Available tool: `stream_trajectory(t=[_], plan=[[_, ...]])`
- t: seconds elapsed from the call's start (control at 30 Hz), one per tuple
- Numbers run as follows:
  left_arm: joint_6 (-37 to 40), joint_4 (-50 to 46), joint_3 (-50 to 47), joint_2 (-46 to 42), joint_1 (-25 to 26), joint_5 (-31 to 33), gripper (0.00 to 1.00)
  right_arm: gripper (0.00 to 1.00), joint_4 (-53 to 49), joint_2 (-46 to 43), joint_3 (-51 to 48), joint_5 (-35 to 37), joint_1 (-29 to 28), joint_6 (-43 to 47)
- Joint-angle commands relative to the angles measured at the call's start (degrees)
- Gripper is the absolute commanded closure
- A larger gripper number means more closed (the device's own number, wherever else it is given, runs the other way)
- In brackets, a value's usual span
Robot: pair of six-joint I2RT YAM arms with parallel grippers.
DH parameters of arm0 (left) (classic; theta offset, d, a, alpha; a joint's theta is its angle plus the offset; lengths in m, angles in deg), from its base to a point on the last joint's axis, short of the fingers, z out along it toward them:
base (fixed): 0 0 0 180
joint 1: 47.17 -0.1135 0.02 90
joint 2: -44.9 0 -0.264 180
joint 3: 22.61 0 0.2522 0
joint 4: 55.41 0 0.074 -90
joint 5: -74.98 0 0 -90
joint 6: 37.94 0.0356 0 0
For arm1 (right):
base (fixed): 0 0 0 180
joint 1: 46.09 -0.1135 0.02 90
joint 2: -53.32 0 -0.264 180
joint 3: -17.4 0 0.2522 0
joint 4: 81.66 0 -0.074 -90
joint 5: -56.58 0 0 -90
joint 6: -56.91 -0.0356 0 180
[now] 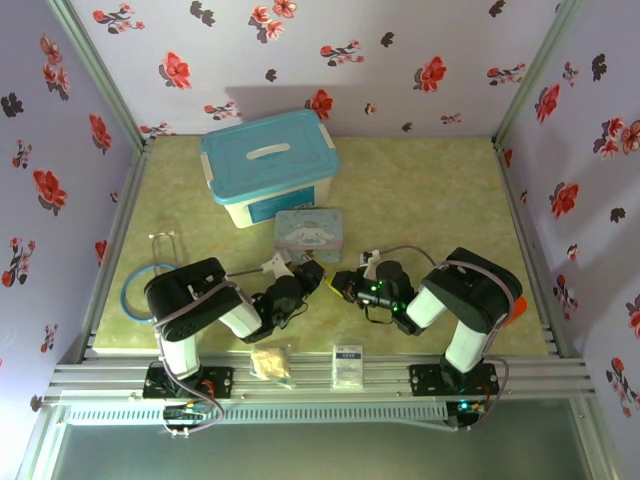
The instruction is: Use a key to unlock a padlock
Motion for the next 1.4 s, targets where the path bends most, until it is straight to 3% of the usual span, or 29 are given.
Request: stream_trajectory(t=[0.0, 0.27, 0.5, 0.77, 1.03, 1.1, 1.37], plan=[[0.22, 5.36, 3.62, -0.47, 3.40, -15.49, 1.00, 1.00, 8.49, 0.43, 5.11, -0.62, 1.78, 1.48], [0.37, 5.53, 2.47, -2.46, 3.67, -16.03, 1.00, 1.00, 8.51, -1.48, 4.18, -7.72, 8.91, 1.23], [0.33, 5.46, 3.38, -1.62, 3.67, -16.92, 1.00, 1.00, 5.56, -1.56, 5.53, -6.28, 5.75, 3.16], [-0.49, 5.09, 3.41, -0.06, 3.66, -16.99, 1.00, 1.00, -21.00, -13.44, 8.07, 2.42, 1.04, 15.11], [0.00, 5.19, 3.51, -0.88, 4.29, -17.13, 1.00, 1.00, -4.15, -7.11, 7.74, -2.78, 3.79, 4.46], [-0.33, 5.30, 3.11, -0.88, 4.29, -16.85, 1.00, 0.94, -3.01, -6.05, 8.22, -3.80, 3.99, 3.65], [-2.58, 5.55, -1.12, -0.40, 3.26, -12.16, 1.00, 0.78, -30.15, -17.98, 5.76, 2.73, 3.99, 17.41]])
